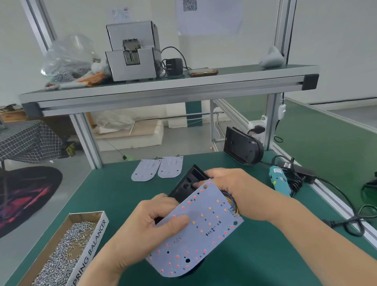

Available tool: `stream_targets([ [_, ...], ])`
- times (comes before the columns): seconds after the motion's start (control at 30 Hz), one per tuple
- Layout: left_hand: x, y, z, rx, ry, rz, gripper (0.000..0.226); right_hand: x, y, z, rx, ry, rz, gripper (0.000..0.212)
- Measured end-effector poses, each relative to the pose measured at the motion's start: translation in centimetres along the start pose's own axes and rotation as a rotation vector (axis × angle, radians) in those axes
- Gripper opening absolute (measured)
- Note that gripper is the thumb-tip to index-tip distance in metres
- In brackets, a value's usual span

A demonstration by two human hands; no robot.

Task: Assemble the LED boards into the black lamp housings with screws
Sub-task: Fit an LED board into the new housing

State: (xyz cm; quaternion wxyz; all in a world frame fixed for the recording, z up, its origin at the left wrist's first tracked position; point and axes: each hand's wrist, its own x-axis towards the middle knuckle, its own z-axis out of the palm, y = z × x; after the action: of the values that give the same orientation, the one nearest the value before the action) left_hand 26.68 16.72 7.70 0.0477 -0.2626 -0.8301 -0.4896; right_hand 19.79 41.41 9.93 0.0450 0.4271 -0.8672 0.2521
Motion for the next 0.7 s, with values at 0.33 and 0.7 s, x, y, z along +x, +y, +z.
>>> stream_targets([
  [0.33, 0.1, 0.1, 0.1, -0.223, 0.019, -0.133, 0.031, -0.1, 0.4, 1.7, 0.087, 0.238, -0.023, 0.042],
  [0.7, 0.4, -0.4, 0.2, -0.195, -0.028, -0.162, 0.029, 0.3, 0.6, 0.9, 0.197, 0.037, 0.053, 0.038],
])
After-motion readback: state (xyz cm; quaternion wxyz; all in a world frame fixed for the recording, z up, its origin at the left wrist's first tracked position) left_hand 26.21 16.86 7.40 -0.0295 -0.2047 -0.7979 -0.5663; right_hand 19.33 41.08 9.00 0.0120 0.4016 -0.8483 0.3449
